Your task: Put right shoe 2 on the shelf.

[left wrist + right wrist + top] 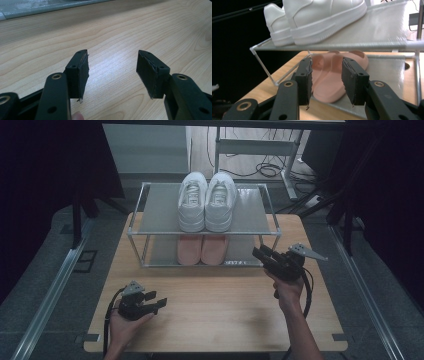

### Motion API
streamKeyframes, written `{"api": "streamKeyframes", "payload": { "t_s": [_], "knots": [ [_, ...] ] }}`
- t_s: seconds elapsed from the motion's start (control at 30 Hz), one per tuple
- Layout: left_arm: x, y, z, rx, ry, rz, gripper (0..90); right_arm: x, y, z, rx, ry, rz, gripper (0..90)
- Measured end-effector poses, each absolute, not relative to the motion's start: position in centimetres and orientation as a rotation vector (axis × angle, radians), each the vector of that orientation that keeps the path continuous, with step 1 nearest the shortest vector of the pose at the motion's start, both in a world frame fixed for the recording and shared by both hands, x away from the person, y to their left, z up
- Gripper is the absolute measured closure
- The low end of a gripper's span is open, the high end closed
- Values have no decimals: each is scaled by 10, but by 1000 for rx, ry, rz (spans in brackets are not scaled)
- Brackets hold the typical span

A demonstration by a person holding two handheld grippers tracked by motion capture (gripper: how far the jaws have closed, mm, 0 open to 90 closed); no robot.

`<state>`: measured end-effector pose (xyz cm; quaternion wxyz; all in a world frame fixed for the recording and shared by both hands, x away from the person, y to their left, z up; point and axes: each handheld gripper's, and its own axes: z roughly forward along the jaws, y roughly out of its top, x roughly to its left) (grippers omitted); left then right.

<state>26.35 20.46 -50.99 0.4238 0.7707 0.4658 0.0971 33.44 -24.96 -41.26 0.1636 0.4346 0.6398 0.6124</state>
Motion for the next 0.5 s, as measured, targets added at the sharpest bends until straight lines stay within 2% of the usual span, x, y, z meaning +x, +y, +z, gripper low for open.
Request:
{"api": "streamKeyframes", "payload": {
  "t_s": [0.17, 0.5],
  "knots": [
    [264, 205, -511, 1926, 1174, 241, 433, 324, -257, -428, 1245, 1843, 1730, 596],
    [264, 204, -513, 1926, 1191, 237, 433, 303, -269, -479, 1292, 1908, 1663, 593]
  ]
}}
